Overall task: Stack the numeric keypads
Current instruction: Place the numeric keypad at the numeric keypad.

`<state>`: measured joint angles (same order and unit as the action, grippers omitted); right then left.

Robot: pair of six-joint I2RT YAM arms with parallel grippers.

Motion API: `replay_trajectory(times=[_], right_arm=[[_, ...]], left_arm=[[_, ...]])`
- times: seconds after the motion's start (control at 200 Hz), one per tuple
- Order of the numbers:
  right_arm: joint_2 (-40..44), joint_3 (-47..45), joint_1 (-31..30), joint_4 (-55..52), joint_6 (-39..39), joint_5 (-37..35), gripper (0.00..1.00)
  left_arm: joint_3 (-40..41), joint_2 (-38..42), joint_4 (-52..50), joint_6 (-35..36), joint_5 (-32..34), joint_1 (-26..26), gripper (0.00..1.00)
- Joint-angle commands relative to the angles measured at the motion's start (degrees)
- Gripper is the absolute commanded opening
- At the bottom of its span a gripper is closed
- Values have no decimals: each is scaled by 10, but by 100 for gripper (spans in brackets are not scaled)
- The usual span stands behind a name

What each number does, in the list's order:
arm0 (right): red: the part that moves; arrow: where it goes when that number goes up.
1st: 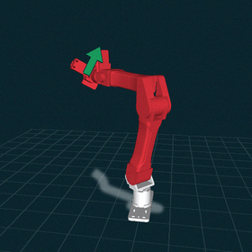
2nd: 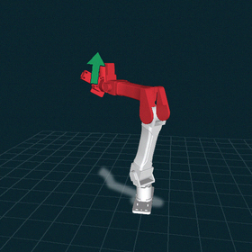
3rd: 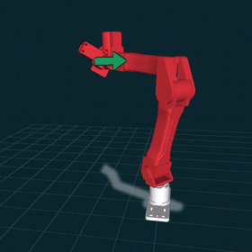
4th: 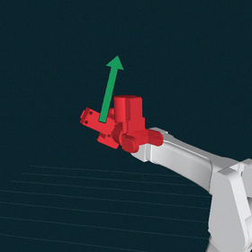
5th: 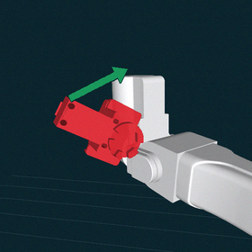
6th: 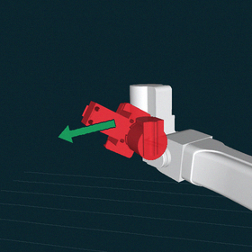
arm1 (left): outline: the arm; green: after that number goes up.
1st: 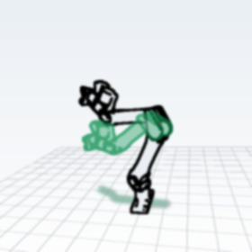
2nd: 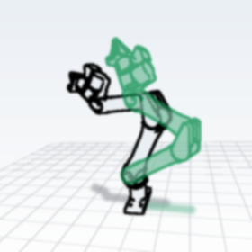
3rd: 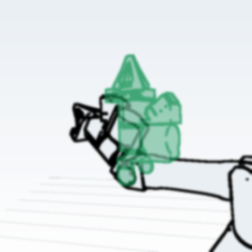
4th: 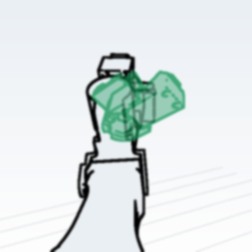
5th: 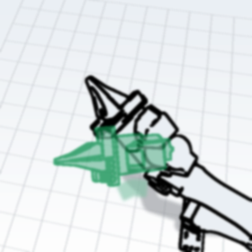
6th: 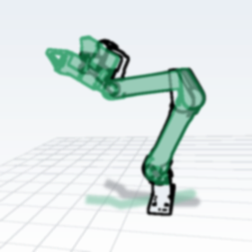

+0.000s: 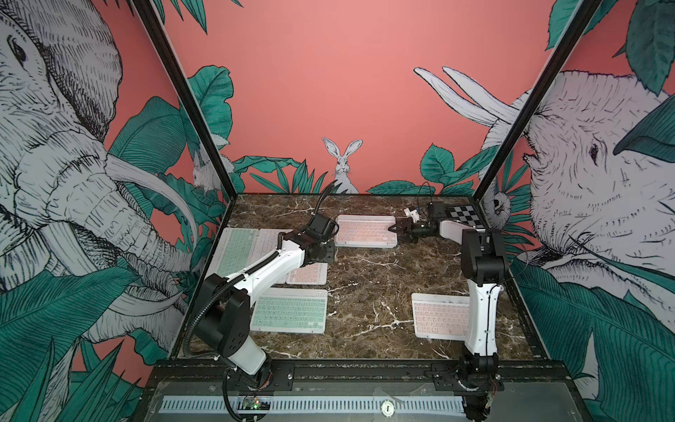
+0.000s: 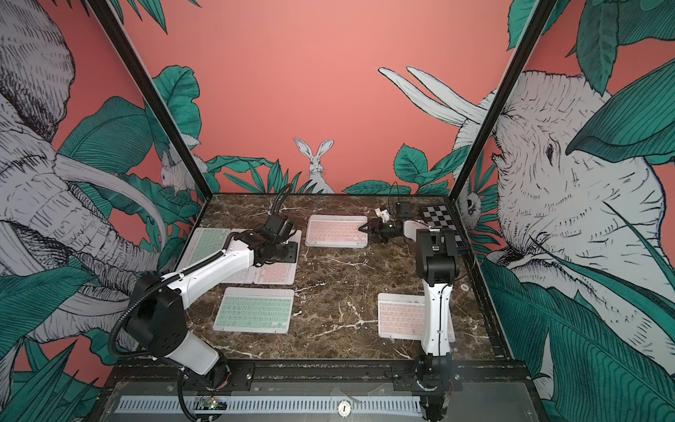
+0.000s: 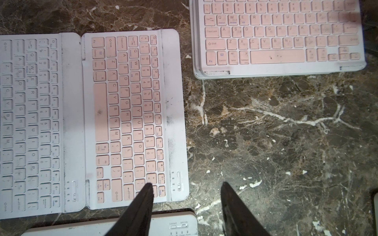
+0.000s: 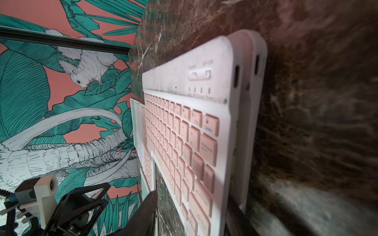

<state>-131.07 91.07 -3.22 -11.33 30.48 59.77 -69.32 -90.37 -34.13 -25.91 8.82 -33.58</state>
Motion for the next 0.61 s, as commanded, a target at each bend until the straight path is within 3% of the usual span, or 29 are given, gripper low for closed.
replay_trajectory(times=[0.0, 0.6], right_arm=[[13, 8, 6, -45, -30, -52, 50], [54, 29, 6, -118, -78, -129, 54]], left_arm=[[10, 7, 6, -6, -2, 4, 55], [29, 20, 20, -6, -4, 3, 55]])
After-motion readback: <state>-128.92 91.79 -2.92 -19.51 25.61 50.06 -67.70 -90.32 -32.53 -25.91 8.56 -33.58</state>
